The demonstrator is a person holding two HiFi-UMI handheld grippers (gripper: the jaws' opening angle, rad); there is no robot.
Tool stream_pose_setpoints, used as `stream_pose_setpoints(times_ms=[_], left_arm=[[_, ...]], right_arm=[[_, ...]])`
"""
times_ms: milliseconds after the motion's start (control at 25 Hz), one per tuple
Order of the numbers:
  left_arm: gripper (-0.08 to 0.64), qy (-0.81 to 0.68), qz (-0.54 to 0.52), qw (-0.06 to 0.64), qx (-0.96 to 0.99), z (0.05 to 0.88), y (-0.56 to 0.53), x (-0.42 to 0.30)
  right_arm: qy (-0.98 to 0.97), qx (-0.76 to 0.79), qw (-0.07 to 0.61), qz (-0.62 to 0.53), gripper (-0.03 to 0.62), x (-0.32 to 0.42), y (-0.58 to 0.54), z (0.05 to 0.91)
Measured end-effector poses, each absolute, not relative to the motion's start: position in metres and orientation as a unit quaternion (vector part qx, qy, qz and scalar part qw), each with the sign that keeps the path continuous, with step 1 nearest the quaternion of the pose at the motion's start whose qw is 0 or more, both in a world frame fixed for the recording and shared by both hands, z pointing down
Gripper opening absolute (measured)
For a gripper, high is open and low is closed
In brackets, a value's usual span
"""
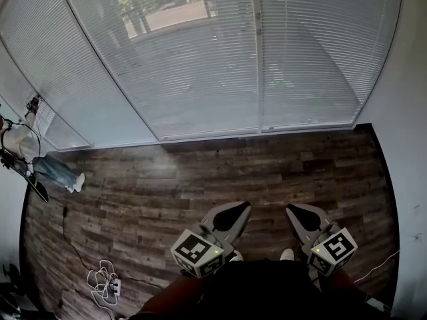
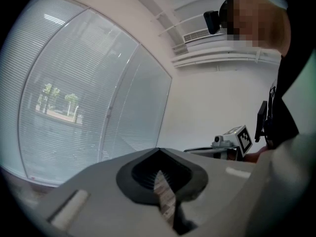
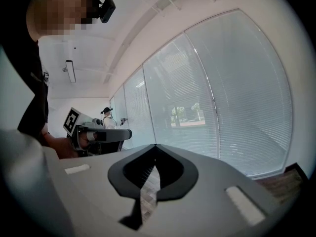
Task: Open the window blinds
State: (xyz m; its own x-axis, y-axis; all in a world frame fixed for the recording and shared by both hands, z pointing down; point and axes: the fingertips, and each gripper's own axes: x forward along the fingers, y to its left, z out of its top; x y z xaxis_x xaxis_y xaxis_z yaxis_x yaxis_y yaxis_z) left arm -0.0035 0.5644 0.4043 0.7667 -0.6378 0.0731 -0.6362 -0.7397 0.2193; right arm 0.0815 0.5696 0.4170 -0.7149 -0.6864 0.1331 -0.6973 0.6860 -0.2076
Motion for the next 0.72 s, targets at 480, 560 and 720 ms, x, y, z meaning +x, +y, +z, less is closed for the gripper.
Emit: stream_pose_setpoints(times_ms=[480,560,720], left_arm=[[0.000,-0.325,-0.001,0.125,0.938,0.412,0.560,-0.069],[0.000,-0.319,0.001,0.131,0.939,0.418,0.559,-0.078],[0.000,-0.301,0.003,0.144,0.943,0.428,0.560,-0.083]], right_arm=[[-0.907,0.402,0.027,0.125,0.025,0.023,0.564,0.423],[-0.902,0.410,0.028,0.133,0.025,0.014,0.564,0.428],[-0.897,0.417,0.039,0.145,0.025,0.004,0.567,0.439]])
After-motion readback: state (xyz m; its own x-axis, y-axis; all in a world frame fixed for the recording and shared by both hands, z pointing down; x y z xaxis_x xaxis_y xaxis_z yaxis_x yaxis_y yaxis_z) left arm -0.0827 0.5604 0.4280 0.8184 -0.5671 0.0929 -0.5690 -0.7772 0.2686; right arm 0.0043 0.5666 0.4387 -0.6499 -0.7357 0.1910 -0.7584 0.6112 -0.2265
